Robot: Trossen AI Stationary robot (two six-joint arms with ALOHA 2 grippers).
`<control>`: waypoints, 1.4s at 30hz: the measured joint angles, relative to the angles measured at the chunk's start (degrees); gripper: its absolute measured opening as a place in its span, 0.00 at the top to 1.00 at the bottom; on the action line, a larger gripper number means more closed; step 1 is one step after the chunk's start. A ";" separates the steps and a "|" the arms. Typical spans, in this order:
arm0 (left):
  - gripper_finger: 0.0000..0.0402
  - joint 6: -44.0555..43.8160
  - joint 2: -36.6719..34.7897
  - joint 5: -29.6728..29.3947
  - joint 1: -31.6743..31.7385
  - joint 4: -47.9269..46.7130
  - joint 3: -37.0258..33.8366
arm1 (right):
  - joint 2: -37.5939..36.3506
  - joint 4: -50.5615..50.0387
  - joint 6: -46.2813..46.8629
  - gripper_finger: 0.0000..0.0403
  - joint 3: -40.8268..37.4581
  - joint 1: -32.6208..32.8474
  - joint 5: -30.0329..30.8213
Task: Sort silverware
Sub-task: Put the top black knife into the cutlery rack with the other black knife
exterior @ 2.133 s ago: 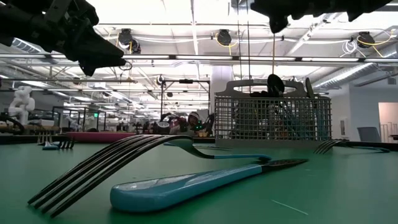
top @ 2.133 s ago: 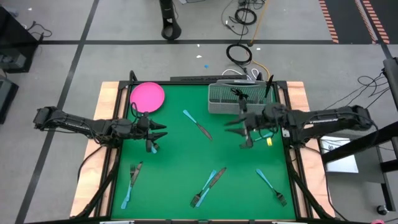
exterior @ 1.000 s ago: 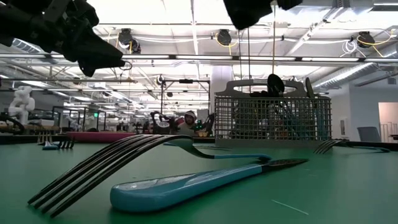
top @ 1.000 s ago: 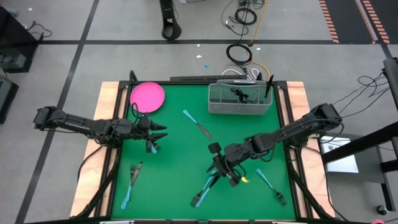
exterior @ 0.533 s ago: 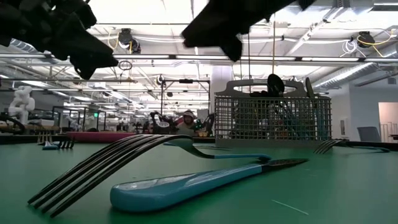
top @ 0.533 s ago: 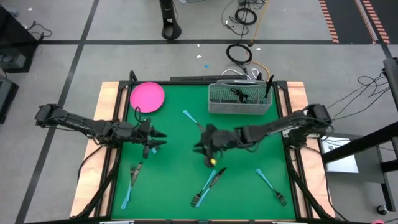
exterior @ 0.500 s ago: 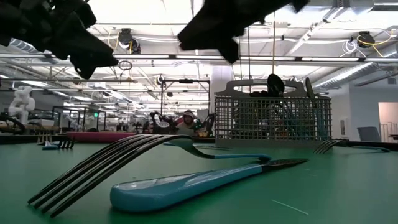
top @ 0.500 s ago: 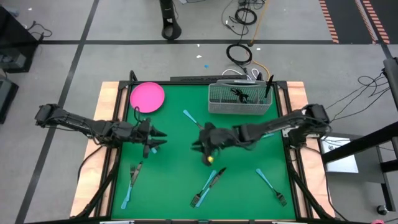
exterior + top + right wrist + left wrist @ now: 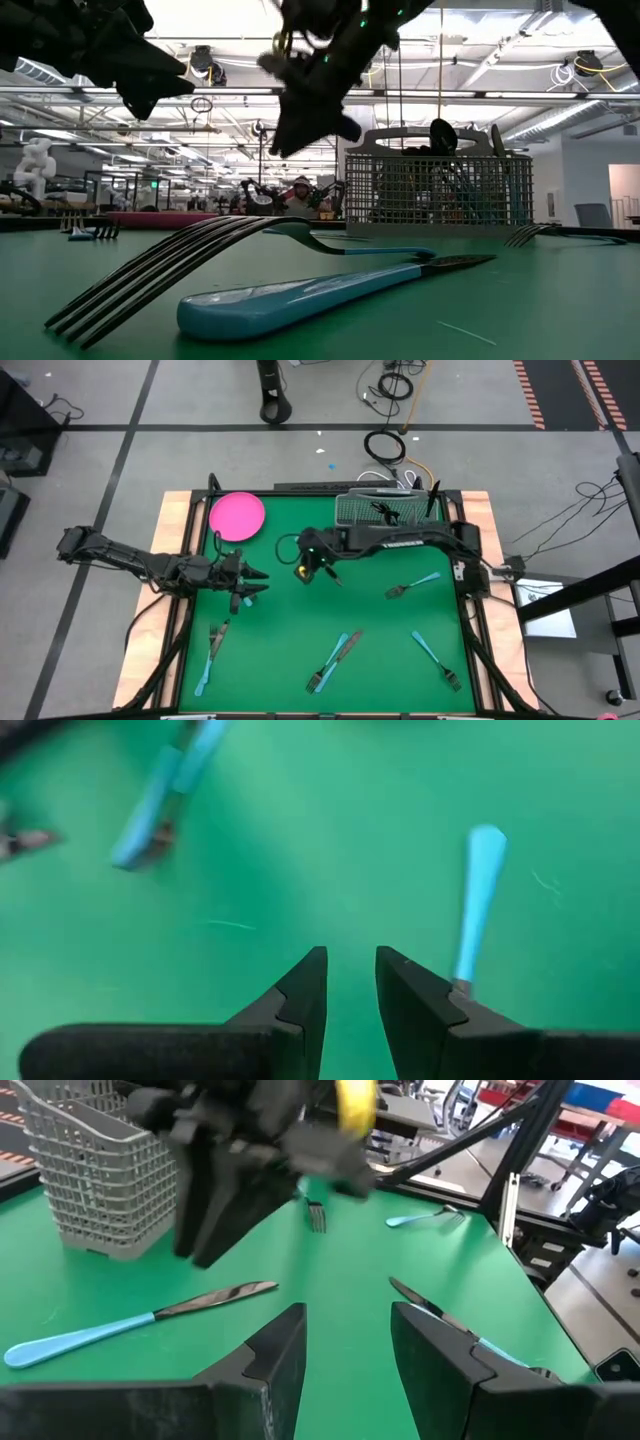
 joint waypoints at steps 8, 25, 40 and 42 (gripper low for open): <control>0.63 1.85 0.00 -0.05 0.02 -0.05 0.00 | 5.62 -3.33 0.15 0.81 0.81 -2.95 -0.20; 0.63 4.38 0.00 -3.00 0.04 0.23 0.00 | 9.77 -1.45 -2.80 0.81 0.82 -4.20 5.08; 0.63 4.36 0.00 -3.00 0.04 0.20 0.00 | 10.53 -2.79 -2.59 0.80 0.86 -4.38 4.27; 0.63 4.36 0.00 -3.00 0.04 0.21 0.00 | 10.58 -2.79 -2.65 0.78 0.78 -4.36 4.26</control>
